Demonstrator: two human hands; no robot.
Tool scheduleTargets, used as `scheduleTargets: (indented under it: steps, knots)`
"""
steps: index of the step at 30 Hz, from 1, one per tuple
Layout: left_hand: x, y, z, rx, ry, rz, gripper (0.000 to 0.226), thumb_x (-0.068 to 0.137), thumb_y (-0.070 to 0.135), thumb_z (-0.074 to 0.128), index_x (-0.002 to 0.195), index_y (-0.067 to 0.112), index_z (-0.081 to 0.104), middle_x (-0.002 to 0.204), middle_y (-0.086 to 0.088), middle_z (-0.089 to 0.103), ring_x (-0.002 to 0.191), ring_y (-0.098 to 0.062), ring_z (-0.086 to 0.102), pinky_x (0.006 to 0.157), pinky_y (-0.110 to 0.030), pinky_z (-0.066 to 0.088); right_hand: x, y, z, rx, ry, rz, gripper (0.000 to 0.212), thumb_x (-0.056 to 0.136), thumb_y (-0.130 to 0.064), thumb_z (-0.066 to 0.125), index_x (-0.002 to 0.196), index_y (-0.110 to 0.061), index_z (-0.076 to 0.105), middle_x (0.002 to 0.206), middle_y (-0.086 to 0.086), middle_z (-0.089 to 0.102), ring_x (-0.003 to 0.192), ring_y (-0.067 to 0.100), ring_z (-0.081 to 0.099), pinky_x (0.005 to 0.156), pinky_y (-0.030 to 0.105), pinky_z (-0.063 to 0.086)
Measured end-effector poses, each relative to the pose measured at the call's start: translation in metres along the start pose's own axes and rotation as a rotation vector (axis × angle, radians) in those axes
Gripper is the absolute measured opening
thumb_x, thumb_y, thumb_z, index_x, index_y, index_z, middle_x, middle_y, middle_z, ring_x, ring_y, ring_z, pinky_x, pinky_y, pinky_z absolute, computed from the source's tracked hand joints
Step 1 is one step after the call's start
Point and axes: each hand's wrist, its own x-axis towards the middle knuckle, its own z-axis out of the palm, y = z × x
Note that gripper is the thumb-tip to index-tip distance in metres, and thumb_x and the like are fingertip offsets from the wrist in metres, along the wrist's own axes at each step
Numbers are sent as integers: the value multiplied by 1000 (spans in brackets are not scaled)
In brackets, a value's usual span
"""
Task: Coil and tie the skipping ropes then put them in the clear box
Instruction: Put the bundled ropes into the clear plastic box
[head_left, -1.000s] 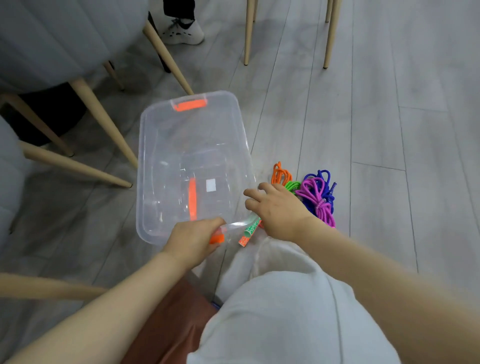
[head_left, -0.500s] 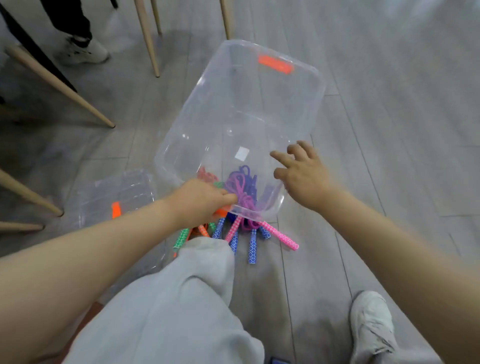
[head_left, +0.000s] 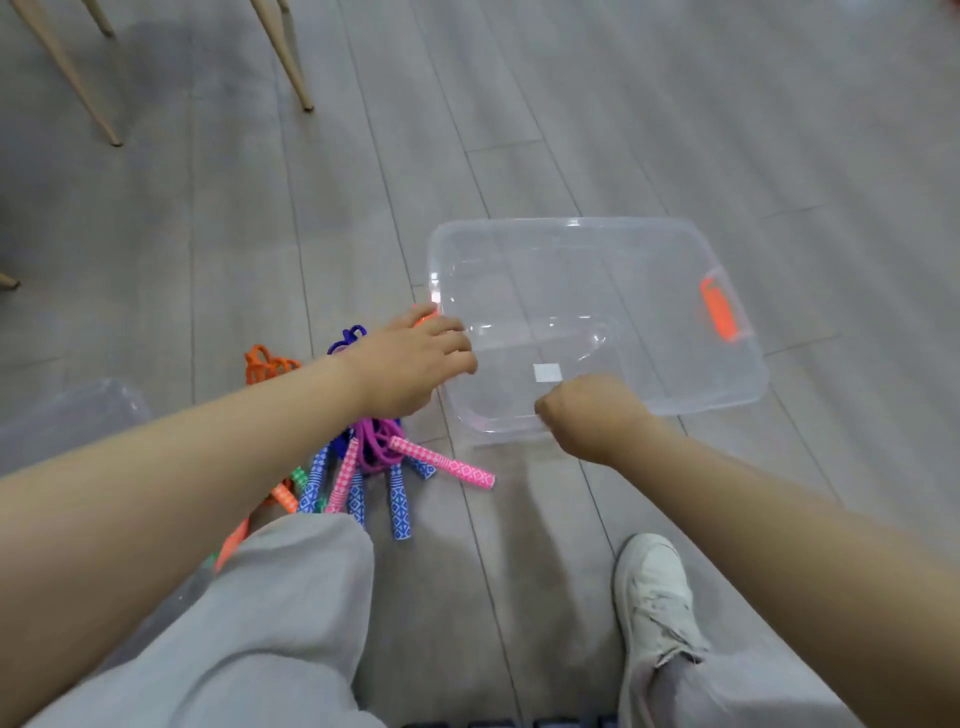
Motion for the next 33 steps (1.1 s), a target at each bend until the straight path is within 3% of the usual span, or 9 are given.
scheduleTargets:
  steps: [3,6,8,11,17,20,23,29,33]
  knots:
    - [11,24,4,-136,-59,14,45,78,37,49,122,29,57,124,6,56,136,-22,36,117,-57,9,3,2,5,47,-30,57,16,88,-3,47,87,-19,49,67,-3,33,74,26,46,47,26,19]
    - [19,35,14,-125,-76,15,51,88,60,33,120,30,59,119,8,61,133,-17,40,116,-60,-1,14,2,12,110,-33,98,19,87,-5,48,95,-16,61,83,1,56,73,27,49,53,26,30]
    - [22,36,21,-118,-111,-34,50,93,57,27,122,30,57,121,6,62,133,-16,42,118,-57,2,19,-1,17,117,-23,115,22,87,-5,49,100,-16,63,97,4,63,75,28,55,59,29,34]
    - [21,37,29,-148,-140,-97,39,98,51,37,125,30,56,121,5,62,132,-15,42,119,-50,6,25,-7,25,80,5,105,22,88,-3,49,101,-17,58,99,3,63,86,27,63,51,28,25]
    - [19,40,41,-209,-168,-161,38,97,51,42,127,32,56,122,6,63,135,-14,38,121,-45,1,33,-20,49,186,69,172,23,86,0,47,99,-17,41,85,3,54,78,30,55,48,29,18]
    - [16,39,46,-246,-105,-140,40,97,49,44,132,31,52,131,7,58,140,-16,32,121,-45,0,36,-23,56,278,115,189,24,92,-17,51,115,-15,44,94,3,58,91,30,56,68,34,36]
    - [4,32,54,-374,21,-104,49,94,44,53,138,25,46,144,3,46,144,-22,26,121,-46,12,34,-24,66,375,250,153,38,88,-34,54,122,-16,47,108,2,56,102,29,52,88,37,33]
    - [-37,20,70,-681,292,-441,46,94,22,53,139,16,45,148,-1,38,137,-17,30,114,-29,20,36,-46,54,488,789,-115,34,70,-6,54,104,-9,58,105,9,60,95,30,52,83,37,41]
    - [-63,-5,105,-600,215,-638,51,80,5,48,131,8,52,138,-11,49,130,-32,41,112,-43,30,60,-92,42,542,729,-392,36,76,-5,40,105,-1,63,102,17,62,88,33,55,80,39,47]
